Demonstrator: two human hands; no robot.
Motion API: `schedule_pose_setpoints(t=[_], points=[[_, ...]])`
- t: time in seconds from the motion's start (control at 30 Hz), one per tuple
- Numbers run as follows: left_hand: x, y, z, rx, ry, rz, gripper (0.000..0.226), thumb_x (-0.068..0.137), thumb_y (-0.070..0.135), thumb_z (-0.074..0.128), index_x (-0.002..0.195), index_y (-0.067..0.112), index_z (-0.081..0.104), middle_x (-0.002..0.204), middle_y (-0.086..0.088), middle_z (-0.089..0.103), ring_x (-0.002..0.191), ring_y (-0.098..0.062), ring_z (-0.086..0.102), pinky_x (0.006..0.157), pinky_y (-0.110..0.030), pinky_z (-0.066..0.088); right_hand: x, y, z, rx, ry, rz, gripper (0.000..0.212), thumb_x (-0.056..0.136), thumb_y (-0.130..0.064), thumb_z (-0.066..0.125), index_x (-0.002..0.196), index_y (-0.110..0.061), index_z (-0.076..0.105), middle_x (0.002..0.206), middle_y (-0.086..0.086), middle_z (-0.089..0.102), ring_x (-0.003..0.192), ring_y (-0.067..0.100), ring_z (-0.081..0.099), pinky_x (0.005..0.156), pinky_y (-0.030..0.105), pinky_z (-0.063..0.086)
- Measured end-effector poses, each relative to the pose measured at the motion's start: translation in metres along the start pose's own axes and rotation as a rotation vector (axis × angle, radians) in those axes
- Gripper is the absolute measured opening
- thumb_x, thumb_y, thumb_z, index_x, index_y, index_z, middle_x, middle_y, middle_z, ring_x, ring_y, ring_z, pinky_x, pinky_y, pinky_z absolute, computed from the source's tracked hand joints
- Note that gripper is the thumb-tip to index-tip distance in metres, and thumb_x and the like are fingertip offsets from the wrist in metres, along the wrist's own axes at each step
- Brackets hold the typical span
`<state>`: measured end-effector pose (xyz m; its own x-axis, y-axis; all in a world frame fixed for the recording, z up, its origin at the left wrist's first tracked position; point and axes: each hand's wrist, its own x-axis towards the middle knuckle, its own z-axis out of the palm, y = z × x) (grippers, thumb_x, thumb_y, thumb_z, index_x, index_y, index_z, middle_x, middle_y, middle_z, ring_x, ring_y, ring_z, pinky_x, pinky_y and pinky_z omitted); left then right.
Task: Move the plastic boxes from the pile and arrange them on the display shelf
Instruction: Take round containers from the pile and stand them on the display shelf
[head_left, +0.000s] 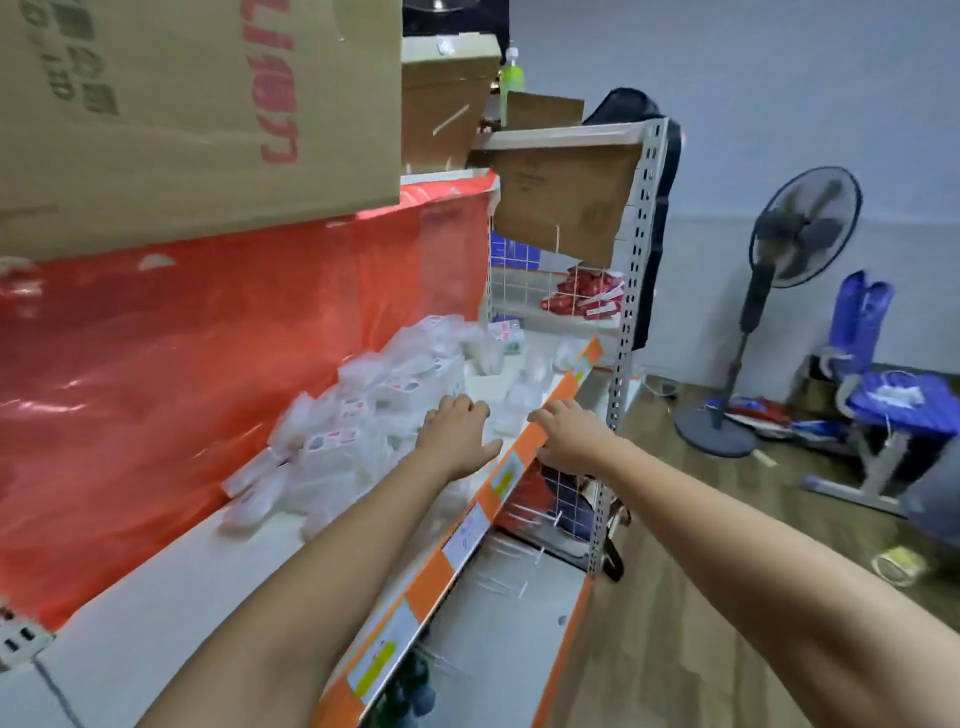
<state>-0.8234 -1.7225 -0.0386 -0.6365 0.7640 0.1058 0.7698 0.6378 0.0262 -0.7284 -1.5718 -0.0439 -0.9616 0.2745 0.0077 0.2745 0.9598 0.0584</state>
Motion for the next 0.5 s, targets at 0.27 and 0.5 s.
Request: schedule_pose_setpoints(t=[0.27, 0.5], points=[[0.121, -0.019, 0.013, -0.030, -0.030, -0.107, 0.052, 0.093, 0.044, 0.047, 0.134, 0.014, 0.043, 0.136, -0.011, 0.041, 0.126, -0.029, 0.036, 0.100, -0.039, 0.034, 0.099, 0.087, 0.004, 0.098, -0.075, 0.030, 0.056, 0.092, -0.025, 0.050, 0.144, -0.017, 0.031, 0.148, 0.007, 0.029, 0.136, 0.028, 0.025, 0.106, 0.045, 0.035], [0.174, -0.041, 0.027, 0.000, 0.012, -0.254, 0.048, 0.092, 0.041, 0.050, 0.132, 0.015, 0.045, 0.135, -0.009, 0.042, 0.128, -0.028, 0.034, 0.101, -0.039, 0.036, 0.185, 0.120, 0.015, 0.170, -0.036, -0.025, 0.051, 0.096, -0.035, 0.047, 0.142, -0.016, 0.035, 0.141, 0.007, 0.036, 0.127, 0.028, 0.034, 0.101, 0.041, 0.039]])
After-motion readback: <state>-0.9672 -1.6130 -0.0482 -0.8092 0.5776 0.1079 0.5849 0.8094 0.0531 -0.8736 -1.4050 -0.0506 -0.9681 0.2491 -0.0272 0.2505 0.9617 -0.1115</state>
